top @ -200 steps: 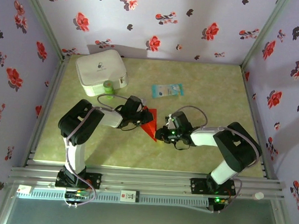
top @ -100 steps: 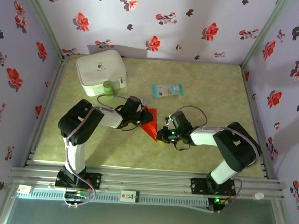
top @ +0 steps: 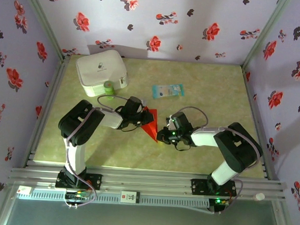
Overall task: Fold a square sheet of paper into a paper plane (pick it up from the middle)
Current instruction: Fourth fold the wing at the center of the table.
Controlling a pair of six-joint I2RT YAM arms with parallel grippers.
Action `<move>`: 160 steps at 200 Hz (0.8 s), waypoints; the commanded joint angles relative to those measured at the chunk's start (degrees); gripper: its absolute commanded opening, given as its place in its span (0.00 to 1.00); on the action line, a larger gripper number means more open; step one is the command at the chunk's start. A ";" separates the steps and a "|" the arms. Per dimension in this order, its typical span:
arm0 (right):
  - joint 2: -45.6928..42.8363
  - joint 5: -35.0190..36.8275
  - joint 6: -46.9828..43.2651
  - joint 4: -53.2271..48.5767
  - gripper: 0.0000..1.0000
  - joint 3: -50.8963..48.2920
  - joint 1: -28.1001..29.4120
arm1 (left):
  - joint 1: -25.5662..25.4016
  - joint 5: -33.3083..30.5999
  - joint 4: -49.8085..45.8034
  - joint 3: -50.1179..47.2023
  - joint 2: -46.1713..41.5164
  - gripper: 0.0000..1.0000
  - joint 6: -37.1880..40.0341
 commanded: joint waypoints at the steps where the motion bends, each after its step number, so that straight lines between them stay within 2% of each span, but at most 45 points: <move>1: 0.25 -0.07 0.23 -2.18 0.07 -0.95 0.29 | 0.46 -0.58 -3.29 -2.18 0.01 0.08 0.09; 24: -1.23 -0.07 0.37 -2.49 0.09 -1.73 0.30 | 0.56 -0.78 -2.98 -2.27 0.11 0.08 -0.08; 54: -6.34 2.47 -0.21 -5.72 0.24 -0.82 0.12 | 0.55 -0.80 -2.94 -2.57 -0.21 0.08 -0.08; 80: -10.59 4.27 -1.58 -8.49 0.29 1.73 -0.08 | 0.55 -0.82 -2.94 -2.73 -0.16 0.08 -0.02; 92: -10.99 3.55 -2.27 -8.73 0.27 3.13 -0.06 | 0.56 -0.90 -2.77 -2.80 0.00 0.08 -0.11; 123: -7.12 0.43 -3.09 -8.26 0.11 7.36 1.19 | 0.60 -0.89 -2.58 -2.67 0.29 0.08 -0.24; 160: -0.51 0.75 -3.12 -8.20 0.06 11.77 3.00 | 0.55 -0.74 -2.68 -2.29 0.47 0.08 -0.24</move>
